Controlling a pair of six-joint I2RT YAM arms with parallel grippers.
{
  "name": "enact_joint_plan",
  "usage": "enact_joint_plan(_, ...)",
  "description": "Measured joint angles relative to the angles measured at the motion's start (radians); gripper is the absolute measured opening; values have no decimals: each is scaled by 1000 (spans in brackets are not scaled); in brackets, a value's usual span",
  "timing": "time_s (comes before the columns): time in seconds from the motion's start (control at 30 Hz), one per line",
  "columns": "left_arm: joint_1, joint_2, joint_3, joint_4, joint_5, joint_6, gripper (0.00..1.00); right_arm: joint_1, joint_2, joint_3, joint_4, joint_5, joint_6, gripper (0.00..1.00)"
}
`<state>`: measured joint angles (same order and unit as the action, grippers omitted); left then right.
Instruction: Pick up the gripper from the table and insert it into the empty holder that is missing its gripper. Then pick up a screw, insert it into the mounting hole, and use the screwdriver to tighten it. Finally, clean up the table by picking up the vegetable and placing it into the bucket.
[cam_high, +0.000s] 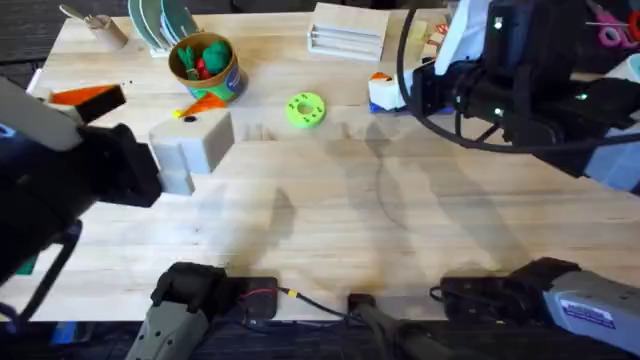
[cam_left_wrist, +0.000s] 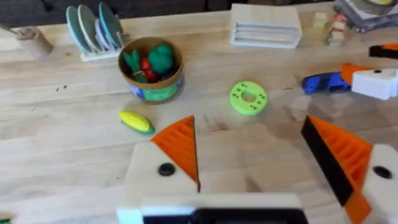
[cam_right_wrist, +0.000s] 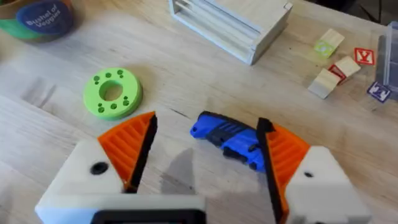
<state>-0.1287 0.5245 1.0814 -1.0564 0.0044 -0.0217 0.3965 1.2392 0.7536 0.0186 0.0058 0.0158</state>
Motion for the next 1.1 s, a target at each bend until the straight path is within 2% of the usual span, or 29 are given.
enact_joint_plan(0.13,0,70,43,-42,-46,8,992,0,0,0,0,0,0,992)
enact_joint_plan(0.43,0,160,44,-70,-68,2,993,0,0,0,0,0,0,992)
enact_joint_plan(0.6,9,177,45,-71,-151,-122,992,0,0,0,0,0,0,992)
enact_joint_plan(0.8,72,296,45,-60,-229,-253,992,0,0,0,4,0,0,992)
enact_joint_plan(1.03,150,514,45,-111,-241,-373,992,0,0,0,4,0,0,992)
enact_joint_plan(1.1,170,560,42,-96,-241,-404,992,0,0,0,3,0,0,990)
